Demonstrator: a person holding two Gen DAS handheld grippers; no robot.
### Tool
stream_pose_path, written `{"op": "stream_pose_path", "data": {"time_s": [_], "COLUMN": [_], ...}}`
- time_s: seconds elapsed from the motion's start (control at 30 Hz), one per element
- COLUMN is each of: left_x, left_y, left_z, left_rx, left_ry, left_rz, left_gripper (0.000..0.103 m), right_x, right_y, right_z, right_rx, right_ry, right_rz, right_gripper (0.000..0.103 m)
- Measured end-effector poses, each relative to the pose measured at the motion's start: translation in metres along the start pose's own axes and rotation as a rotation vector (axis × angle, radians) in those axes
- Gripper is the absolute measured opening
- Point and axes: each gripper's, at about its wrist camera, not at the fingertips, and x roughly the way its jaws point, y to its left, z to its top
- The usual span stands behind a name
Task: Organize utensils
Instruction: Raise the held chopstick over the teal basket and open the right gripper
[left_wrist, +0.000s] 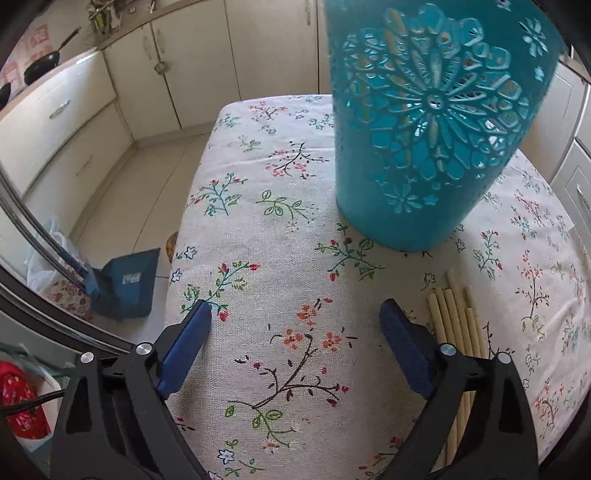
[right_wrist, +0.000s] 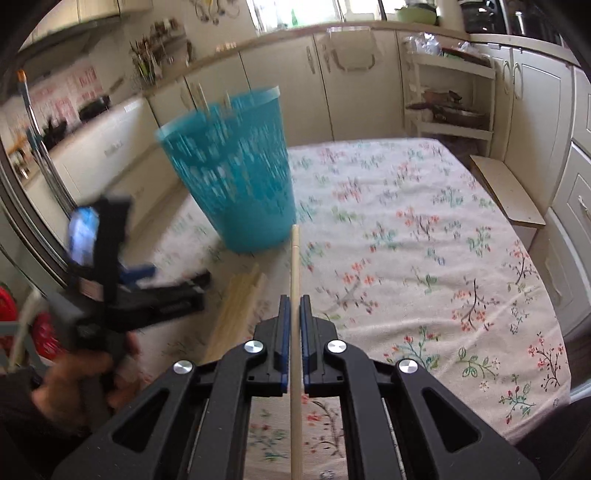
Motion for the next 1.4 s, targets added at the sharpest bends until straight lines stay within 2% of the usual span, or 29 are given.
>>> {"op": "stream_pose_path", "data": {"time_s": [0.17, 0.37, 0.5, 0.6, 0.7, 0.77, 0.9, 0.97, 1.07, 1.1, 1.27, 1.33, 1.4], "left_x": [0.001, 0.000, 0.001, 0.001, 0.001, 0.001, 0.001, 0.001, 0.002, 0.002, 0.002, 0.002, 0.002], "left_y": [0.000, -0.001, -0.003, -0.003, -0.003, -0.003, -0.005, -0.006, -0.007, -0.007, -0.006, -0.006, -0.005], "left_z": [0.001, 0.001, 0.001, 0.001, 0.001, 0.001, 0.002, 0.002, 0.003, 0.003, 0.004, 0.004, 0.004], "left_rx": [-0.002, 0.000, 0.002, 0.001, 0.001, 0.001, 0.006, 0.006, 0.005, 0.005, 0.000, 0.000, 0.001], "left_ry": [0.006, 0.007, 0.007, 0.007, 0.007, 0.007, 0.007, 0.008, 0.008, 0.009, 0.010, 0.010, 0.009], "left_rz": [0.001, -0.003, -0.004, -0.004, -0.003, -0.003, -0.007, -0.008, -0.008, -0.007, -0.004, -0.004, -0.005], "left_gripper": [0.093, 0.093, 0.094, 0.094, 0.094, 0.094, 0.094, 0.094, 0.094, 0.094, 0.095, 0.095, 0.095], "right_x": [-0.033, -0.067, -0.062, -0.035, 0.006, 0.036, 0.057, 0.056, 0.046, 0.040, 0.010, -0.005, -0.010], "right_y": [0.002, 0.028, 0.050, 0.059, 0.059, 0.059, 0.056, 0.054, 0.049, 0.047, 0.030, 0.021, 0.012], "right_z": [0.035, 0.112, 0.159, 0.184, 0.196, 0.194, 0.177, 0.169, 0.154, 0.149, 0.125, 0.105, 0.086], "right_rx": [0.058, 0.037, 0.026, 0.051, 0.076, 0.067, 0.024, 0.012, -0.002, -0.007, -0.019, -0.026, -0.030], "right_ry": [-0.119, -0.343, -0.496, -0.548, -0.521, -0.464, -0.388, -0.371, -0.357, -0.355, -0.361, -0.351, -0.322], "right_rz": [0.127, 0.249, 0.271, 0.248, 0.207, 0.170, 0.141, 0.136, 0.132, 0.129, 0.118, 0.090, 0.045], "right_gripper": [0.006, 0.006, 0.006, 0.006, 0.006, 0.006, 0.006, 0.007, 0.014, 0.018, 0.024, 0.026, 0.036]}}
